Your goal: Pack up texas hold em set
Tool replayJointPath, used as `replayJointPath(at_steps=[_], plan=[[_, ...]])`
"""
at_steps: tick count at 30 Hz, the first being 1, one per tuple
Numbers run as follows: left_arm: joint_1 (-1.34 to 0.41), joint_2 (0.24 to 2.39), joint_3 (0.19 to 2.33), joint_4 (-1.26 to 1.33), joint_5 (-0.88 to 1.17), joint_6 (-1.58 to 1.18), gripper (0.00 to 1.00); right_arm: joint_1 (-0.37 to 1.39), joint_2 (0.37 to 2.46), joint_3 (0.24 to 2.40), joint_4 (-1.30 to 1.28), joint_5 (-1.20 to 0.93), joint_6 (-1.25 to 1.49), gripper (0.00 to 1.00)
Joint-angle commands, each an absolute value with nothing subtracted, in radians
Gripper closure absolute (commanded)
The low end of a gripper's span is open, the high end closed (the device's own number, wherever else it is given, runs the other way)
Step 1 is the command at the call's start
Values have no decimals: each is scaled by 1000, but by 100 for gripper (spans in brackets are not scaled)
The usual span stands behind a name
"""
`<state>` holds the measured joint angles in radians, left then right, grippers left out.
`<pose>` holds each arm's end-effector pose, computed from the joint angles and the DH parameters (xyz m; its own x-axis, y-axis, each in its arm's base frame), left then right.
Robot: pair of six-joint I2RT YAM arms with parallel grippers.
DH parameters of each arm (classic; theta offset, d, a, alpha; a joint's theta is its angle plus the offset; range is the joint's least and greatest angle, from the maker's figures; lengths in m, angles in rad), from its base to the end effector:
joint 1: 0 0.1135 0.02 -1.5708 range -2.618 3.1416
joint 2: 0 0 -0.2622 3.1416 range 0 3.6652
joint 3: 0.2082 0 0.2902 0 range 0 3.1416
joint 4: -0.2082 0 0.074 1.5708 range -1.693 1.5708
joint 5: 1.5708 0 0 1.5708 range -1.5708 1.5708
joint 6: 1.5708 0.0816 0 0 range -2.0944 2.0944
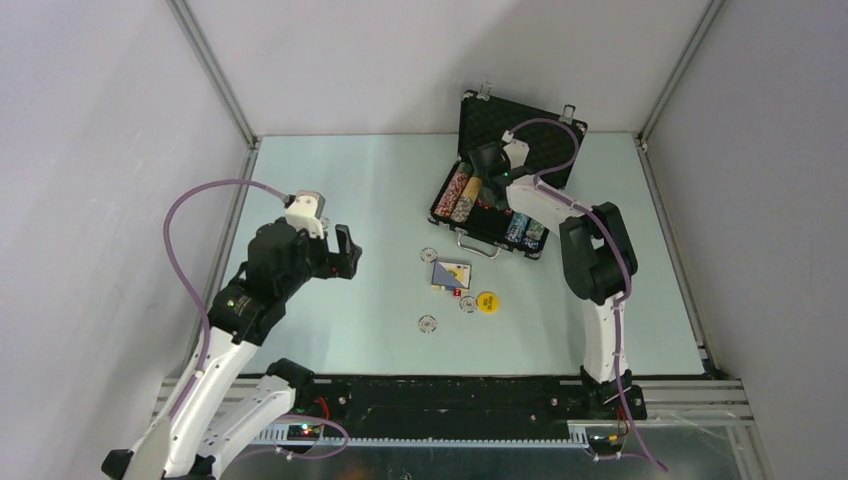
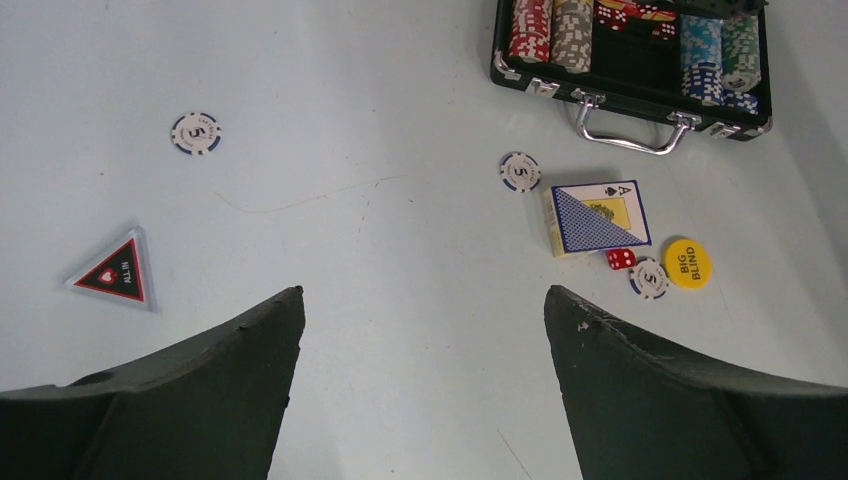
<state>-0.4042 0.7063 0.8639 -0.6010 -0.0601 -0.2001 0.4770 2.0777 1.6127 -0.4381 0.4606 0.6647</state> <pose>0.2152 -0.0867 0.3208 -0.4547 -0.0213 -0.8904 0.2575 0.9539 -0.1543 0.4778 0.2061 0.1535 -0.6519 0.2850 -0.7027 0.2990 0.9482 0.1072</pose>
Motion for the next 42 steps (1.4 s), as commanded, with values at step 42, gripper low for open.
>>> replayJointPath(at_steps=[42], plan=[[-397, 721, 865, -570, -34, -178, 5, 433, 2131, 1638, -422, 421, 727, 100]])
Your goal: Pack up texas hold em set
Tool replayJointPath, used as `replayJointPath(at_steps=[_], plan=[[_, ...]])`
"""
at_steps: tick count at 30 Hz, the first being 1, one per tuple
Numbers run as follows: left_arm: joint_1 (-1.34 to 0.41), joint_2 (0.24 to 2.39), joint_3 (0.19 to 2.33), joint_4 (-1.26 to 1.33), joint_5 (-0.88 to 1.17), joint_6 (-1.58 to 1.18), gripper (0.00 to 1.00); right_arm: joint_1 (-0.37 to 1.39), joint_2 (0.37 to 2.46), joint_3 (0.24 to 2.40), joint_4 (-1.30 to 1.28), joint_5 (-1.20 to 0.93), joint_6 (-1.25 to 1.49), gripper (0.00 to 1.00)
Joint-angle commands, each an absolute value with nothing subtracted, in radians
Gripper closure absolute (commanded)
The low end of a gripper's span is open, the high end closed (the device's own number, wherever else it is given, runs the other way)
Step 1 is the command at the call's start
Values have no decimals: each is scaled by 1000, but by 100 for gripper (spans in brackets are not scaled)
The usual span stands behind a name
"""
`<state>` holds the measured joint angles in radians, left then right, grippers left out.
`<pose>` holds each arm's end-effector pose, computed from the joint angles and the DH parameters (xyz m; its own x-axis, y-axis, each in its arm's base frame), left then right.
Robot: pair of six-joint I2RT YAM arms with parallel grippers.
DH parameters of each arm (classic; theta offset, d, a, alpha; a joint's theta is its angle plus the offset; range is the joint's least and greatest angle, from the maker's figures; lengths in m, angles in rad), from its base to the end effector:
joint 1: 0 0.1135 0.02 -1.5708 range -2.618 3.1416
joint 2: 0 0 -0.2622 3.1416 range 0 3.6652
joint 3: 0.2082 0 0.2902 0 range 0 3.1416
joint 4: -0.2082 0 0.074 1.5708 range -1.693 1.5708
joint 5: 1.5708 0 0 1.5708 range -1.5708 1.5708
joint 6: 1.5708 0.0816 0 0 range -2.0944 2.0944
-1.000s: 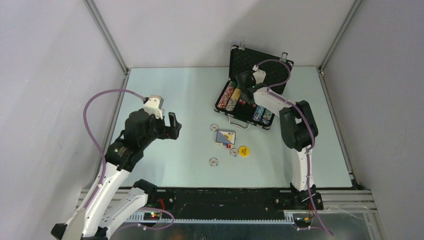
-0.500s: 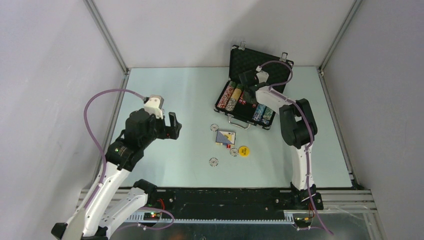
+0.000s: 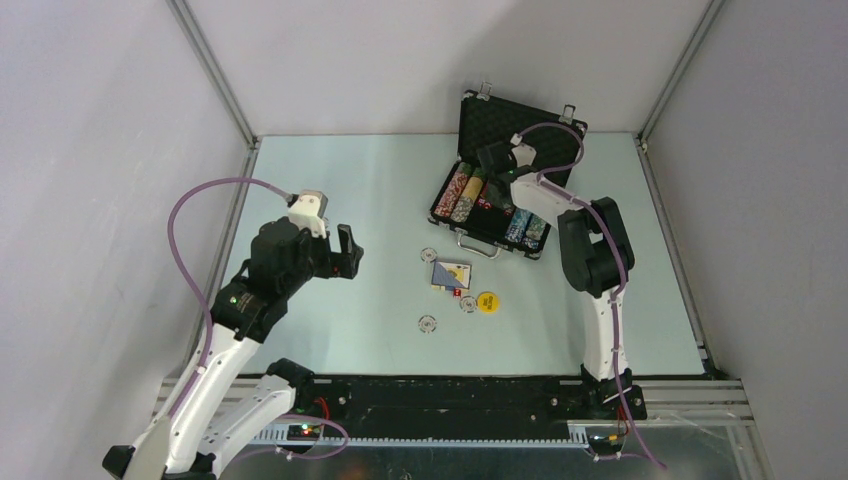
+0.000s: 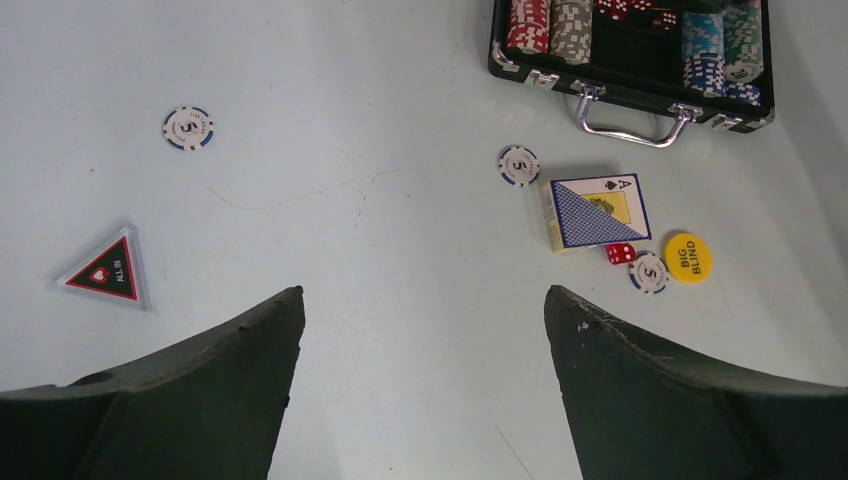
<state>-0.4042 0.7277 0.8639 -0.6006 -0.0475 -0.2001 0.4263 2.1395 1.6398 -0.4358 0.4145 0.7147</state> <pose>0.2189 -0.0894 0.3162 -0.4739 -0.0132 -0.8805 0.2649 0.9514 -0.1569 0.4938 0.1882 0.1313 -0.6590 0.3596 -0.6607 0.3588 0.9222 0.1441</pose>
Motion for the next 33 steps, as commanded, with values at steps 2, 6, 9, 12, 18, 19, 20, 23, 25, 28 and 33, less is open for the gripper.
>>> replayJointPath(at_steps=[2, 6, 9, 12, 18, 19, 20, 23, 25, 28, 33], plan=[[-396, 720, 864, -570, -34, -178, 5, 431, 2135, 1640, -428, 420, 728, 100], [-396, 721, 864, -569, -30, -178, 5, 432, 2137, 1639, -436, 417, 732, 100], [-397, 720, 864, -569, -29, -178, 5, 433, 2142, 1640, -438, 414, 732, 100], [-397, 720, 864, -569, -28, -178, 5, 431, 2148, 1647, -451, 420, 733, 100], [-397, 721, 863, -568, -25, -178, 5, 431, 2146, 1646, -460, 426, 738, 100], [-397, 721, 864, -568, -25, -178, 5, 431, 2146, 1646, -460, 425, 738, 100], [-396, 721, 864, -568, -25, -178, 5, 431, 2146, 1646, -460, 424, 738, 100], [-396, 721, 863, -569, -24, -178, 5, 430, 2147, 1647, -461, 423, 737, 100], [-396, 721, 864, -569, -23, -178, 5, 430, 2150, 1649, -461, 418, 736, 100], [-396, 722, 863, -569, -23, -177, 5, 427, 2158, 1658, -468, 416, 737, 100], [-396, 722, 864, -568, -22, -176, 5, 429, 2168, 1674, -483, 417, 738, 97]])
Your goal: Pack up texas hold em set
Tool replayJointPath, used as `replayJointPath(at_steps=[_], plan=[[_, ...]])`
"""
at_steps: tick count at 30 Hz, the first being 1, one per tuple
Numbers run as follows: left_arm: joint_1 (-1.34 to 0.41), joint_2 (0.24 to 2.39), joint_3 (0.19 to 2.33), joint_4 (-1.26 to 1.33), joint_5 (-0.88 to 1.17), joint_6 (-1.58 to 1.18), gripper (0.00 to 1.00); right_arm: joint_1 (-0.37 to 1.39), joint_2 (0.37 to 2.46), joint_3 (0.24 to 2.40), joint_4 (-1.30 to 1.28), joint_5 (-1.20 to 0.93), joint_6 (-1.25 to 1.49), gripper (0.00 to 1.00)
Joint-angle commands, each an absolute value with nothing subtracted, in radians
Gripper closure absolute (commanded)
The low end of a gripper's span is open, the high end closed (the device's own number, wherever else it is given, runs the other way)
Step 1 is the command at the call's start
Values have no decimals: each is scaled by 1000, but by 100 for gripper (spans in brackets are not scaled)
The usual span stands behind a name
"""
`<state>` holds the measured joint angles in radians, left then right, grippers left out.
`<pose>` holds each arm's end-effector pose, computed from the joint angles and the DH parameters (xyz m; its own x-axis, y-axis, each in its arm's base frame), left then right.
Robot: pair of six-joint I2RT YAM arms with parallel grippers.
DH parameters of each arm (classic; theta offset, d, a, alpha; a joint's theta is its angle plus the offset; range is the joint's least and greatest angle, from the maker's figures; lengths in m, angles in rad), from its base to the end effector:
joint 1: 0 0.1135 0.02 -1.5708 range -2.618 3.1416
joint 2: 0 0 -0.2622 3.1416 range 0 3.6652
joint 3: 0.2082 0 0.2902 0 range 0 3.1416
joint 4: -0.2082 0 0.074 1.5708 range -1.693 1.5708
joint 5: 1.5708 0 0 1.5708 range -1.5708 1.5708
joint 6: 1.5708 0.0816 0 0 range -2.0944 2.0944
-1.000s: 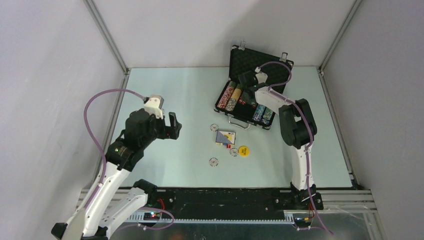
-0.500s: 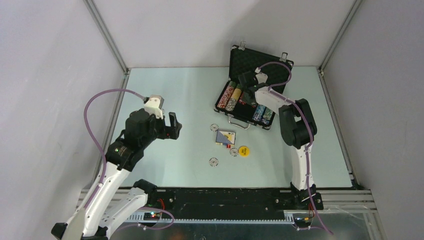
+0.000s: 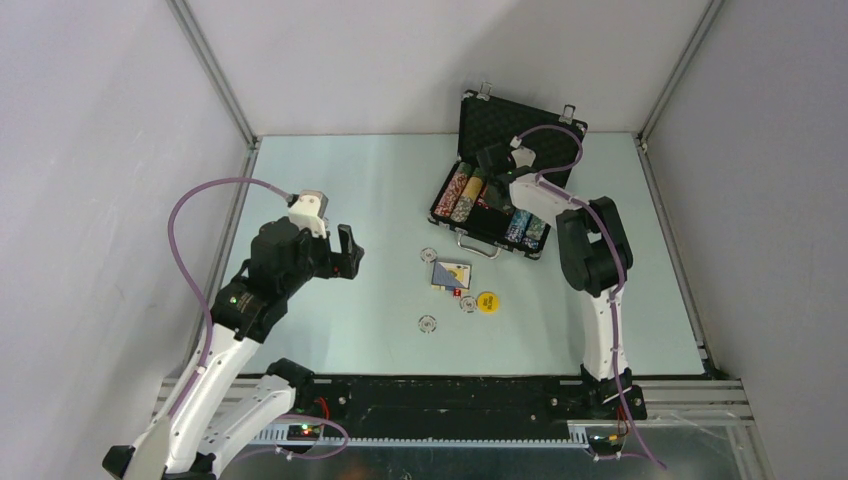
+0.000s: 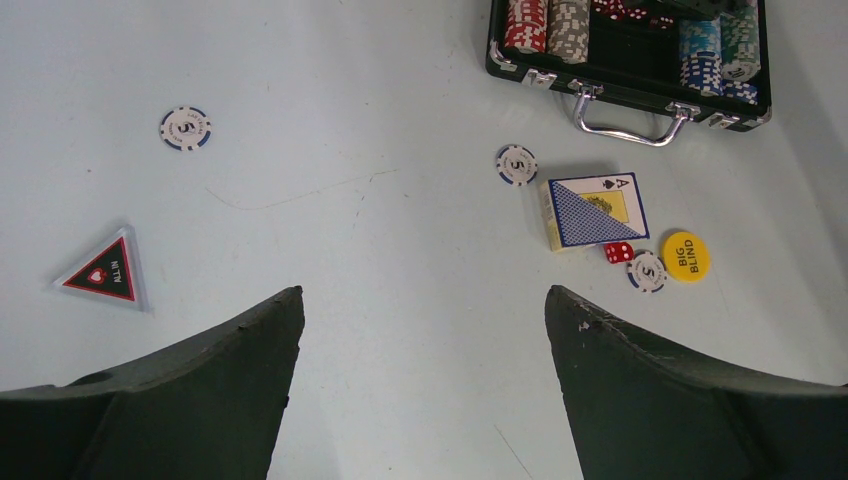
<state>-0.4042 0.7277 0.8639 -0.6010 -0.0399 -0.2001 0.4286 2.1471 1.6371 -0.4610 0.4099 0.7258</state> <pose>0.2186 -0.0900 0.3162 -0.4755 -0.0126 -0.8796 0.2711 0.9491 -0.1602 0.4901 0.1882 0.1242 -0.6787 0.3592 -0.6406 0.3663 0.9216 0.1286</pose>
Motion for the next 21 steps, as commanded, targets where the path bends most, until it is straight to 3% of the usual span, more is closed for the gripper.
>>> replayJointPath(at_steps=[1, 21], plan=[[-397, 721, 863, -569, -22, -176, 5, 429, 2169, 1679, -487, 417, 737, 96], [-397, 721, 864, -569, -17, -175, 5, 433, 2186, 1695, -459, 376, 696, 75]])
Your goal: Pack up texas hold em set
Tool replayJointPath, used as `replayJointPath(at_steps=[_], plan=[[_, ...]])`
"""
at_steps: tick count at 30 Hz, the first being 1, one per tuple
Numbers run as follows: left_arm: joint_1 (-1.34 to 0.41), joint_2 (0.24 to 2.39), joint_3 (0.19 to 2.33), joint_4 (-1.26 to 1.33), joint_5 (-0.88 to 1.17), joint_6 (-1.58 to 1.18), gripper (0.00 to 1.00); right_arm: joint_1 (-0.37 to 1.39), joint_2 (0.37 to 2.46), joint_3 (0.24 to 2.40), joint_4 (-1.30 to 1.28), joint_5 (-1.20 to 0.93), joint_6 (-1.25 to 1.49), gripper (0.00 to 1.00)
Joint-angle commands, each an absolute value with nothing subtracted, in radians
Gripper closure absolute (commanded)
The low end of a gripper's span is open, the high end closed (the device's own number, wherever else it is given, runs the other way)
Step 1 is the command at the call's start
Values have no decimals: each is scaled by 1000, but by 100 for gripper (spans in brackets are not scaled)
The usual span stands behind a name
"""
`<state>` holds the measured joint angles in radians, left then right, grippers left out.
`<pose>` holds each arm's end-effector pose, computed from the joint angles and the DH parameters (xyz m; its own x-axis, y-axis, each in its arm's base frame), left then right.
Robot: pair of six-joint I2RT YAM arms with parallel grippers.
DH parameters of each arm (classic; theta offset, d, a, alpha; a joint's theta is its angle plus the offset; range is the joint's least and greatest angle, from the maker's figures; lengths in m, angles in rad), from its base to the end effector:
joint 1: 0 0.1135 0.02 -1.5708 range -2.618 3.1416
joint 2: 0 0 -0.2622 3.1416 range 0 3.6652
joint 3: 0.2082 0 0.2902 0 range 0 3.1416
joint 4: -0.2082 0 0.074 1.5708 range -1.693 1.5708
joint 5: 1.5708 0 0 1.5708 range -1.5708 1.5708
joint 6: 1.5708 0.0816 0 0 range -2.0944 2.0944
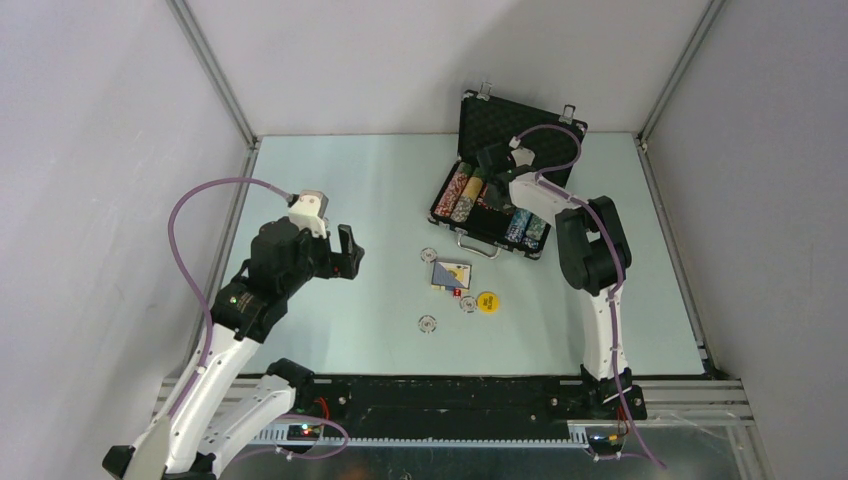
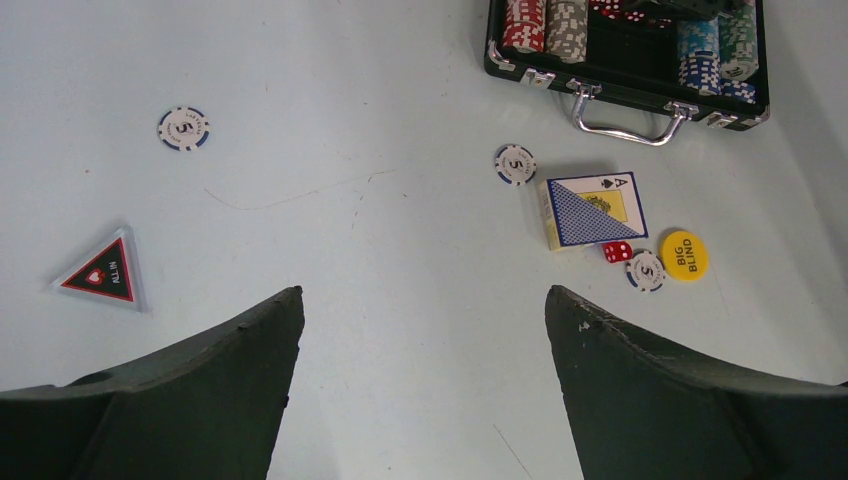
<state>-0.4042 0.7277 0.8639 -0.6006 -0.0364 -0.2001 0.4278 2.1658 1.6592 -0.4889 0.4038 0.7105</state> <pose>0.2186 -0.0903 0.3162 -0.4757 -0.0125 -0.8795 0.2740 0.9480 -0.1617 0.4914 0.1888 0.1203 -0.7006 0.3397 -0.6275 0.3562 0.9285 0.1050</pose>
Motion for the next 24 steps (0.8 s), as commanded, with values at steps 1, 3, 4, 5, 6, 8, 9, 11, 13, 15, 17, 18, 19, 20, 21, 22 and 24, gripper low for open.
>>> replayJointPath(at_steps=[1, 3, 4, 5, 6, 8, 9, 11, 13, 15, 17, 18, 19, 20, 21, 22, 24], plan=[[-396, 722, 864, -569, -17, -175, 5, 434, 2187, 1696, -455, 374, 694, 74], [-397, 722, 863, -570, -16, -175, 5, 436, 2189, 1698, -454, 372, 687, 71], [-396, 723, 863, -570, -15, -175, 5, 438, 2190, 1701, -455, 370, 684, 70], [-396, 723, 864, -569, -15, -175, 5, 439, 2191, 1703, -456, 370, 683, 69], [-396, 723, 863, -569, -15, -175, 5, 440, 2190, 1704, -458, 373, 684, 68], [-396, 723, 862, -569, -15, -175, 5, 441, 2189, 1702, -461, 384, 687, 66], [-396, 723, 863, -569, -15, -175, 5, 442, 2187, 1701, -466, 390, 688, 65], [-396, 723, 864, -569, -15, -175, 5, 444, 2181, 1697, -469, 406, 695, 63], [-396, 722, 862, -569, -15, -175, 5, 445, 2173, 1690, -465, 416, 695, 61], [-396, 722, 863, -568, -15, -175, 5, 448, 2165, 1680, -457, 421, 695, 60], [-396, 723, 863, -569, -15, -175, 5, 449, 2157, 1671, -449, 426, 696, 60], [-397, 723, 863, -568, -15, -175, 5, 450, 2155, 1663, -447, 429, 697, 60], [-397, 723, 864, -570, -15, -175, 5, 451, 2148, 1659, -440, 431, 698, 60], [-397, 723, 863, -569, -15, -175, 5, 451, 2145, 1650, -436, 432, 698, 60], [-396, 723, 863, -569, -15, -175, 5, 451, 2137, 1638, -425, 431, 698, 60], [-397, 723, 864, -568, -15, -175, 5, 451, 2133, 1633, -420, 432, 699, 60], [-396, 723, 864, -568, -15, -175, 5, 452, 2121, 1614, -401, 434, 703, 60]])
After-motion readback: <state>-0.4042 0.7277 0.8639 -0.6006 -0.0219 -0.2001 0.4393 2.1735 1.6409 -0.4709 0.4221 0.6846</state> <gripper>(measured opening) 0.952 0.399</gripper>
